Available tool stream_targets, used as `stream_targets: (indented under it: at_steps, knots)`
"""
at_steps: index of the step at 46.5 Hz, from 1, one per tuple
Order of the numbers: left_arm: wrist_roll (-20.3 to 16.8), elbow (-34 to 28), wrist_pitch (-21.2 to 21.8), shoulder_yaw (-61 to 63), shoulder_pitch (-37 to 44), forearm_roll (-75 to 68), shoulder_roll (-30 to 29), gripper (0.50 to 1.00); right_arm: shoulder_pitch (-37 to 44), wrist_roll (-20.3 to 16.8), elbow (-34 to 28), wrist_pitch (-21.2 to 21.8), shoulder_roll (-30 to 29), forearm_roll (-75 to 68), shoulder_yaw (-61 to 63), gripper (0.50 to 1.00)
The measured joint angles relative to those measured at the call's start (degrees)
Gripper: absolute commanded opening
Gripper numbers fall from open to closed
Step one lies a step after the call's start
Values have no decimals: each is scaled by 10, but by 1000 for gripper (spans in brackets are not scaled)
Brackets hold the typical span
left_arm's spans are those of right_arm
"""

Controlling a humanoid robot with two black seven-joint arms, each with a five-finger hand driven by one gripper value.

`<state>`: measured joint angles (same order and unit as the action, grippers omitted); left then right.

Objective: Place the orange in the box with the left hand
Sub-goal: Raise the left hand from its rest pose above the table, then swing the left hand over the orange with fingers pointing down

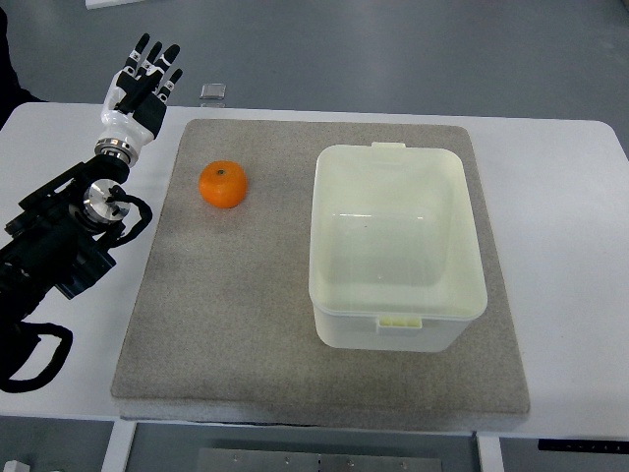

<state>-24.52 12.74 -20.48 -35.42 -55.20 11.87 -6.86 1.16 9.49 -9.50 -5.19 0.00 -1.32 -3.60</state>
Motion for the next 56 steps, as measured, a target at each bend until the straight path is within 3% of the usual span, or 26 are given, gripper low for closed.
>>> stream_targets:
  at_steps: [29,51,56]
  knots:
    - [0,-1,9,13,-7,-12,-6,996,0,0,0,0,0,0,0,932]
    - [-1,5,7,166,-82,-299,-59,988,0,0,0,0,0,0,0,932]
    - [-22,6,6,208,-105,-386,-69,988,0,0,0,0,0,0,0,932]
